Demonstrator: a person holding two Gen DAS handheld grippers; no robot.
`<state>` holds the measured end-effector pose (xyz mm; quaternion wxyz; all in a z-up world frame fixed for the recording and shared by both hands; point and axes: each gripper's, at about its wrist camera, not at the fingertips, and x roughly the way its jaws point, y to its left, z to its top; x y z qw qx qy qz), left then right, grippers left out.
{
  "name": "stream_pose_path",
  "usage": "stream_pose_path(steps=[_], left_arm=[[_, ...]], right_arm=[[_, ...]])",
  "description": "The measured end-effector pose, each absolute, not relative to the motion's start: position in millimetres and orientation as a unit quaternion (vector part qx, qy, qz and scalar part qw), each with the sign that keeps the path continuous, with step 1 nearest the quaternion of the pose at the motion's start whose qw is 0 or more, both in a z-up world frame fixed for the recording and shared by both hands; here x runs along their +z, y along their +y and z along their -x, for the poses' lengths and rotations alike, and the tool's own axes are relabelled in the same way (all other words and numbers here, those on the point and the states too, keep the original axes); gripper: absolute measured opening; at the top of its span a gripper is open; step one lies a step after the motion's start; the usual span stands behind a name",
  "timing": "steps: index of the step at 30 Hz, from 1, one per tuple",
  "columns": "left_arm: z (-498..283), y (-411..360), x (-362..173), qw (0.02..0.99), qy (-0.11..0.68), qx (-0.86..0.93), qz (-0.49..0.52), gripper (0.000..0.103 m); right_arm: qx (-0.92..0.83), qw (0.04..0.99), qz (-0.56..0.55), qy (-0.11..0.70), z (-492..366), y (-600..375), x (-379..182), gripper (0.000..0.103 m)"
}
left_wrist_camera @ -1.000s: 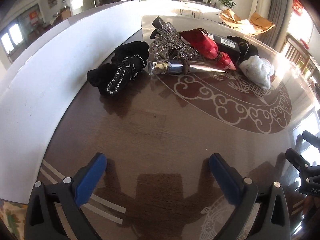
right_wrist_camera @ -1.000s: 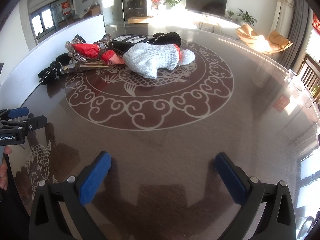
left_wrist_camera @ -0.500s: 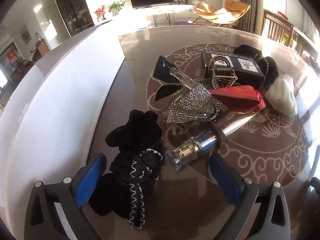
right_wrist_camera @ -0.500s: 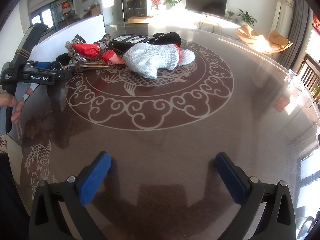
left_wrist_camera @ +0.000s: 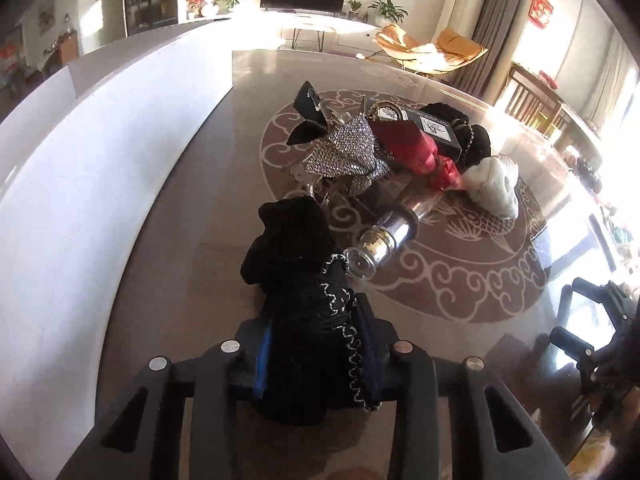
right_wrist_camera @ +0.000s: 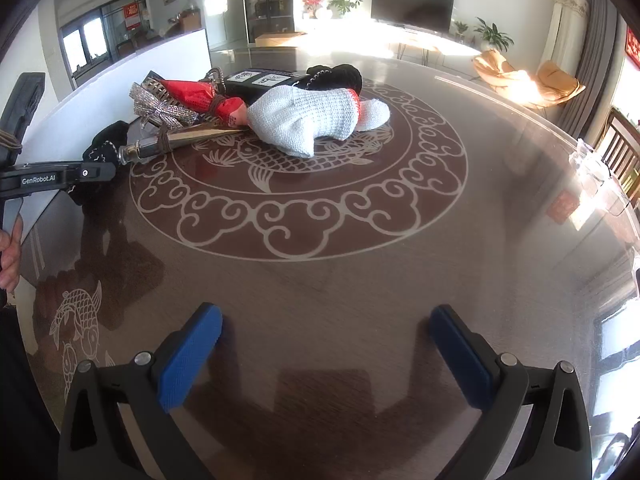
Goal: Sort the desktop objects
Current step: 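Grasp the black glove with the left gripper while the right gripper grasps the white knit glove, then hold the black glove in the left gripper and the white glove in the right gripper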
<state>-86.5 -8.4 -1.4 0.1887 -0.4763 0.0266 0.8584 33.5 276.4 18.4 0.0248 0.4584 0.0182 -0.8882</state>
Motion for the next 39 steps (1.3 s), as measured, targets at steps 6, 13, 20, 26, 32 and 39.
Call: stream_pose_path(steps=[6, 13, 20, 26, 32, 39], left_arm=[[67.9, -1.8, -5.7, 0.170, 0.029, 0.869, 0.463, 0.036], [60.2, 10.6, -7.7, 0.147, 0.087, 0.877, 0.449, 0.037], [61.7, 7.4, -7.1, 0.142, 0.084, 0.881, 0.443, 0.039], [62.1, 12.1, -7.6, 0.143, 0.083, 0.881, 0.442, 0.039], [63.9, 12.7, -7.4, 0.143, 0.078, 0.882, 0.443, 0.039], [60.6, 10.5, -8.5, 0.143, 0.075, 0.881, 0.444, 0.050]], right_arm=[[-0.888, 0.025, -0.459, 0.017, -34.0, 276.4, 18.5, 0.103], [-0.884, 0.036, -0.462, -0.055, -2.6, 287.4, 31.8, 0.103], [-0.866, -0.024, -0.461, -0.191, 104.2, 287.6, 53.3, 0.103], [-0.871, -0.047, -0.471, -0.129, 121.4, 265.8, 38.6, 0.064], [-0.890, 0.036, -0.452, -0.042, 53.0, 262.0, 39.5, 0.058], [-0.898, 0.076, -0.433, 0.022, -34.5, 277.2, 36.1, 0.081]])
